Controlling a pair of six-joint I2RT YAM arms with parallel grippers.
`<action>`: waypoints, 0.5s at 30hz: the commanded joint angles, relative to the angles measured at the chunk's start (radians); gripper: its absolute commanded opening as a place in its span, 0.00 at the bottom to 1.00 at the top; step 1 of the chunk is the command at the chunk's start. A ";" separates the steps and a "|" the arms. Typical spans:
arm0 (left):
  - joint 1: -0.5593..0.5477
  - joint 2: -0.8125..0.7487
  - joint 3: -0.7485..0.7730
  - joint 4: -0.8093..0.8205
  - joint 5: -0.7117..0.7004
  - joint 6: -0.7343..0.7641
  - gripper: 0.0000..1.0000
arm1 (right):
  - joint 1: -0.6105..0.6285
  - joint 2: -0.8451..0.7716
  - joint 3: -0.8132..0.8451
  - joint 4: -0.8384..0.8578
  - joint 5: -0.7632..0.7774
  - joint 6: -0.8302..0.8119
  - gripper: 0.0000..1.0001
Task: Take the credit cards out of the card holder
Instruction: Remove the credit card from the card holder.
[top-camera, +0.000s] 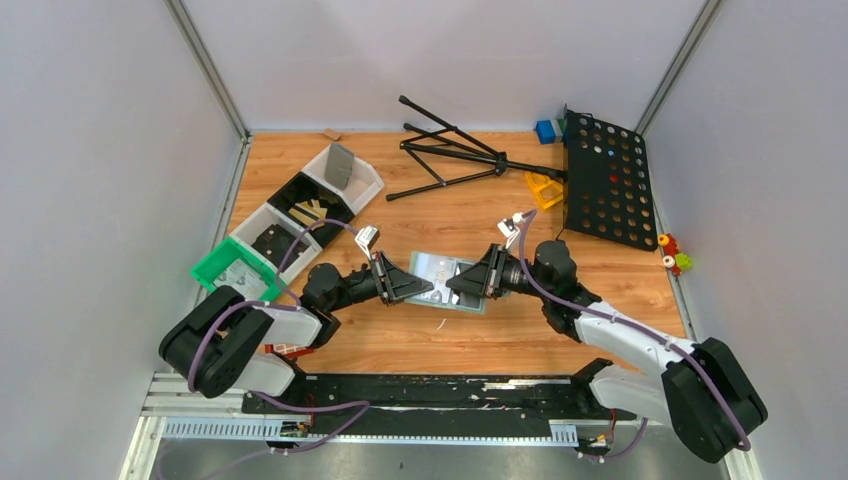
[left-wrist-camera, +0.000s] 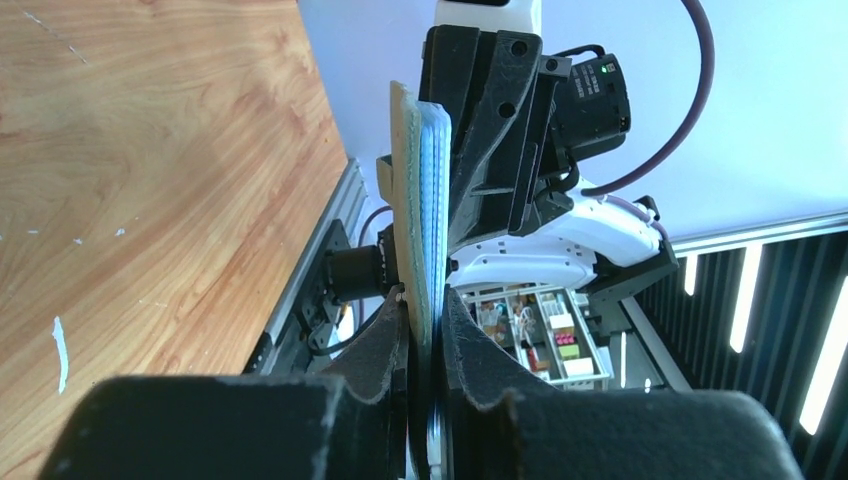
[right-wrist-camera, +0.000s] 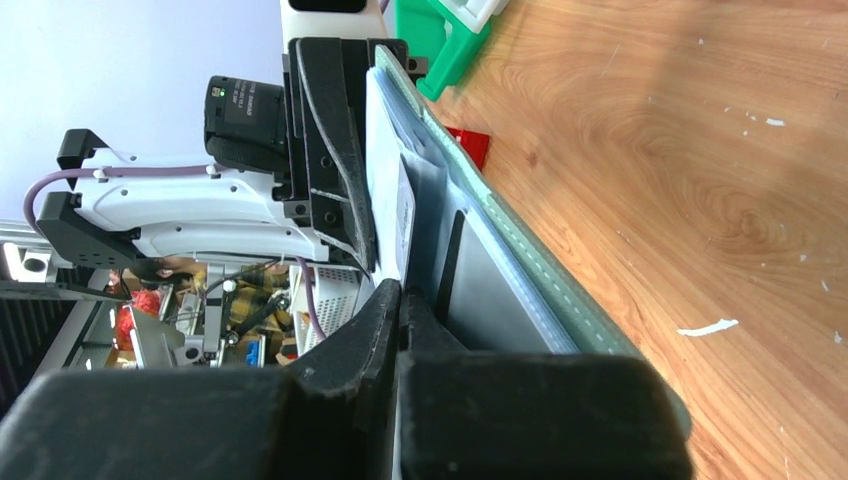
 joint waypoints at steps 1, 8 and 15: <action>0.012 -0.081 0.014 0.010 -0.041 0.050 0.12 | -0.037 -0.039 -0.035 -0.097 -0.009 -0.060 0.00; 0.012 -0.114 0.043 -0.069 -0.024 0.080 0.24 | -0.038 -0.036 -0.008 -0.095 -0.028 -0.064 0.00; 0.012 -0.116 0.048 -0.105 -0.036 0.101 0.06 | -0.046 -0.051 0.017 -0.165 -0.014 -0.096 0.00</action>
